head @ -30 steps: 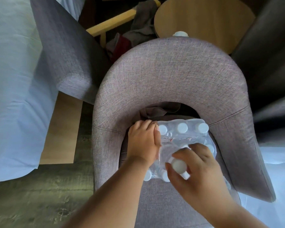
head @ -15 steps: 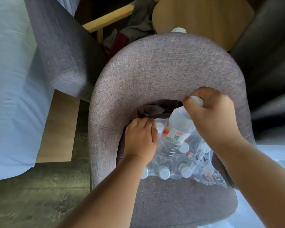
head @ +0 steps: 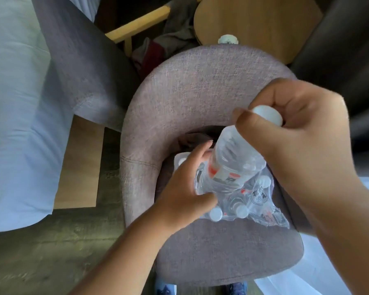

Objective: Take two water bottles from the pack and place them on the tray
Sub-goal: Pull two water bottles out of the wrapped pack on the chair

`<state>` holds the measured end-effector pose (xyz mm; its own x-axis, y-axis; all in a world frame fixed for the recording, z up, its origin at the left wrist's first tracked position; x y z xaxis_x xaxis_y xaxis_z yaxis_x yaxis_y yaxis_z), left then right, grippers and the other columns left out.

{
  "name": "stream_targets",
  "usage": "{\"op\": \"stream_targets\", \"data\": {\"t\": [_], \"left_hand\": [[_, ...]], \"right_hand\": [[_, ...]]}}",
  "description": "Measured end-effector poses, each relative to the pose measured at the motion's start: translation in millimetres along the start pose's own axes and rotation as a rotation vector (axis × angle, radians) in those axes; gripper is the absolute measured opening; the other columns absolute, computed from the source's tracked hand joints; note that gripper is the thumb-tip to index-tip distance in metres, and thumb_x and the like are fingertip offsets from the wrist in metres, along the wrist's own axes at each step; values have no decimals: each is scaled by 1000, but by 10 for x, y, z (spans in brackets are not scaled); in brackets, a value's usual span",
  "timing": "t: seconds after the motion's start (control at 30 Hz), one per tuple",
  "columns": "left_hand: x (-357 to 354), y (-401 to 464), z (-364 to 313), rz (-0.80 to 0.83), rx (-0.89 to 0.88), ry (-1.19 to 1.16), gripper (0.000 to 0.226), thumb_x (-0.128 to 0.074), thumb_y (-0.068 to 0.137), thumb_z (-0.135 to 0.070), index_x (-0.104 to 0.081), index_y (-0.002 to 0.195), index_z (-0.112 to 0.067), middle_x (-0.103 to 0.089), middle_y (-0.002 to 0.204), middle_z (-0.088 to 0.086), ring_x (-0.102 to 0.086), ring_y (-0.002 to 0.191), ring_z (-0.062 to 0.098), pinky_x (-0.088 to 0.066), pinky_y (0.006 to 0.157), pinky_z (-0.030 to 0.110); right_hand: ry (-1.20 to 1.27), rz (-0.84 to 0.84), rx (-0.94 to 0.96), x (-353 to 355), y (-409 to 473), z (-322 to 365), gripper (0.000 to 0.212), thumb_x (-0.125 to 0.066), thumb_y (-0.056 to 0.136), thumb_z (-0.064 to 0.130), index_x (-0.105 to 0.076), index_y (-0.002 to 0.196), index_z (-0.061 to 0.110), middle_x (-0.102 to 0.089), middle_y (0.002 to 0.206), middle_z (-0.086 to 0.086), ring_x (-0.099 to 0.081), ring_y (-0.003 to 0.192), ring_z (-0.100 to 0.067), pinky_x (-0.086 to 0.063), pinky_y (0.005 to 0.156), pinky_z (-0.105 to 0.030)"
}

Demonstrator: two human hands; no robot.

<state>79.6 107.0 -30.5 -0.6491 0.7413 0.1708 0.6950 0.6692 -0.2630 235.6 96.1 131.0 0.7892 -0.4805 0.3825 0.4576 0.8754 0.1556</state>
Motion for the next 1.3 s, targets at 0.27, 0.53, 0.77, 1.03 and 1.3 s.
{"op": "stream_targets", "data": {"t": [0.27, 0.53, 0.77, 1.03, 1.3], "left_hand": [[-164, -95, 256, -232, 97, -259, 56, -90, 70, -32, -62, 118, -39, -78, 109, -15, -76, 101, 3, -62, 80, 24], [-190, -6, 591, -226, 249, -424, 56, -88, 80, -22, -62, 128, -33, -79, 118, -5, -75, 109, 9, -54, 94, 33], [-186, -23, 621, -253, 245, -465, 42, -82, 89, -21, -68, 124, -40, -80, 119, -5, -76, 108, 9, -60, 80, 18], [-242, 7, 653, -239, 293, -382, 50, -89, 77, -36, -68, 123, -38, -81, 115, -7, -77, 107, 11, -57, 101, 44], [-292, -17, 650, -187, 324, -456, 54, -90, 72, -42, -67, 122, -46, -80, 118, -13, -75, 105, 1, -53, 91, 30]], "right_hand": [[-90, 60, 19, -328, 63, 20, 44, -70, 94, 38, -63, 64, 7, -54, 53, 0, -47, 51, -7, -39, 51, -26], [-490, -17, -268, -132, -484, -1144, 36, -46, 93, 27, -60, 68, 6, -65, 61, -11, -61, 62, -35, -50, 58, -42], [-1031, 606, -230, -728, -804, -1873, 34, -61, 98, 38, -58, 131, 32, -68, 129, 9, -65, 119, -19, -29, 123, -51], [-1154, 609, -9, -894, -734, -1986, 29, -72, 90, 42, -73, 113, 24, -73, 110, 4, -67, 109, -28, -23, 119, -70], [-814, 451, 57, -278, -702, -1365, 36, -92, 74, 28, -84, 107, 16, -83, 101, -1, -75, 95, -29, -53, 102, -40]]}}
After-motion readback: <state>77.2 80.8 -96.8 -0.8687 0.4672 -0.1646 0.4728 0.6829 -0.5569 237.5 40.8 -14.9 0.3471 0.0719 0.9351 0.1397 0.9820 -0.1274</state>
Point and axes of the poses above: each hand's wrist, its own y-axis towards the middle knuckle, its own x-axis out of the back of the hand, z = x × y, the point moved 10 cm from there along y, towards the middle knuckle
